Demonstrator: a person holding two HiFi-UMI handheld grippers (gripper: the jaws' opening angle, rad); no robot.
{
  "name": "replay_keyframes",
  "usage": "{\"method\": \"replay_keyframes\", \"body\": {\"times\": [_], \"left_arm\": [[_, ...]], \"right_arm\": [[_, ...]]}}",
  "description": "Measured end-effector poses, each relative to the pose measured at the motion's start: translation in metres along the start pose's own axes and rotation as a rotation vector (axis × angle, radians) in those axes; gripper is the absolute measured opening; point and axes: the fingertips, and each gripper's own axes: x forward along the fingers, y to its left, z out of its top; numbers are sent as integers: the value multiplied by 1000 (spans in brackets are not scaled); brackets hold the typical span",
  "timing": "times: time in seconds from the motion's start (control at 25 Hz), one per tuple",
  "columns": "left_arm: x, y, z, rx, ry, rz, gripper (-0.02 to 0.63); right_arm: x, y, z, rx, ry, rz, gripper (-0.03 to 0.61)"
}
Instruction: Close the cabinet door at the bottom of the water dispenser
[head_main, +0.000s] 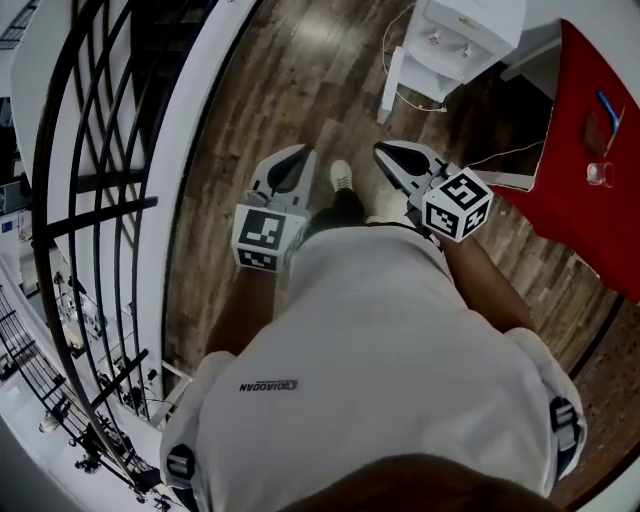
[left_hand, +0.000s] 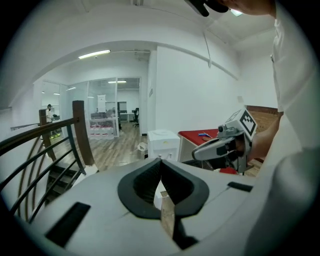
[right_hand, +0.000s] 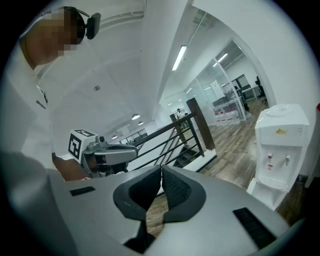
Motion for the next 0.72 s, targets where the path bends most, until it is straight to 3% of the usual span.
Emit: {"method": "replay_keyframes", "body": {"times": [0.4, 0.72], "left_arm": [[103, 27, 38, 140, -34, -277, -8], [158, 61, 34, 147, -14, -382, -8]], "right_arm": [[-3, -85, 19, 42, -31, -303, 21], [16, -124, 9, 102, -9, -438, 21]]}}
